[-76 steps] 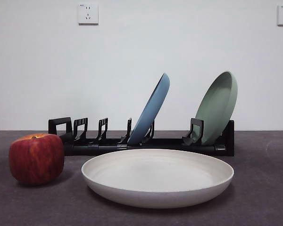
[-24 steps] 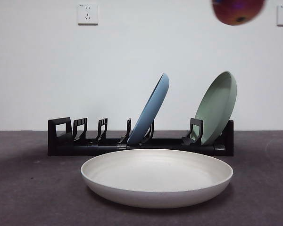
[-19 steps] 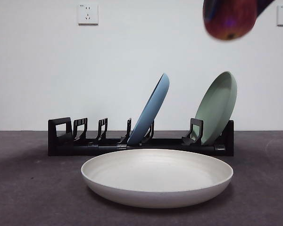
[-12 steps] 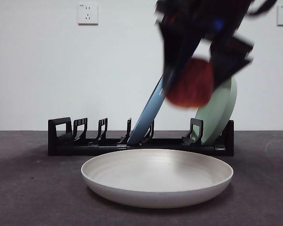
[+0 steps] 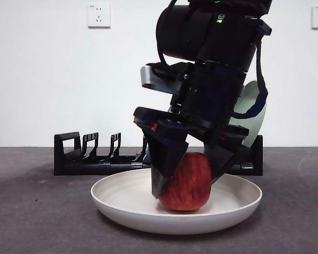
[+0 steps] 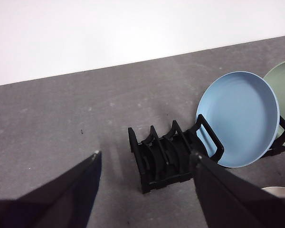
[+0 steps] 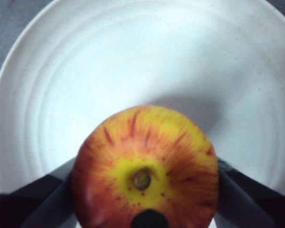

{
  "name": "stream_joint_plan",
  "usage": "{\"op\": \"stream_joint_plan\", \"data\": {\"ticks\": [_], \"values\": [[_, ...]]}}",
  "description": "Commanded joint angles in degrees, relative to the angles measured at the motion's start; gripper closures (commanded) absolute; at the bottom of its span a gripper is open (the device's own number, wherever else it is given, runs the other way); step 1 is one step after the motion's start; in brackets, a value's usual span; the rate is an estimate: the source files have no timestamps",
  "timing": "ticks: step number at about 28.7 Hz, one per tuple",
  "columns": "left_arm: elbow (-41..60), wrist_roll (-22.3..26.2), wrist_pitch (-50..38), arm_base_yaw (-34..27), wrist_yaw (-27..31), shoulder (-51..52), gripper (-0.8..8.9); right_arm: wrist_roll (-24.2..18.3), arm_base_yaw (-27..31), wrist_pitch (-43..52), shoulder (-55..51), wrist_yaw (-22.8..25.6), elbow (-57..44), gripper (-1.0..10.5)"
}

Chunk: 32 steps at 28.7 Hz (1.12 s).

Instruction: Take the yellow plate from the plate rack,put the plate on the table,take the apple from the table,put the apple in the plate

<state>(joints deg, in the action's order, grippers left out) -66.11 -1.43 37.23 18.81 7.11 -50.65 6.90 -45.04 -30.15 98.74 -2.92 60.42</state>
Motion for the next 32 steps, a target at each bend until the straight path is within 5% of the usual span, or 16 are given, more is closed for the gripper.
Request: {"op": "stream_joint_plan", "data": {"ticks": [1, 4, 11, 32], "values": [[0.0, 0.63, 0.11, -0.15, 0.0, 0.07, 5.03, 0.52, -0.15, -0.17, 2.12, 0.07, -0.68, 9.4], [0.0, 0.63, 0.13, -0.15, 0.02, 0.07, 5.03, 0.55, -0.15, -0.22, 2.12, 0.0, -0.68, 8.6], [0.0, 0.63, 0.13, -0.15, 0.02, 0.07, 5.03, 0.61, -0.15, -0.55, 2.08, 0.09, -0.66, 4.1], [0.0, 0.44, 0.09, -0.15, -0.24, 0.04, 5.03, -0.5, 1.03, -0.9, -12.92, 0.33, 2.89, 4.2]]}}
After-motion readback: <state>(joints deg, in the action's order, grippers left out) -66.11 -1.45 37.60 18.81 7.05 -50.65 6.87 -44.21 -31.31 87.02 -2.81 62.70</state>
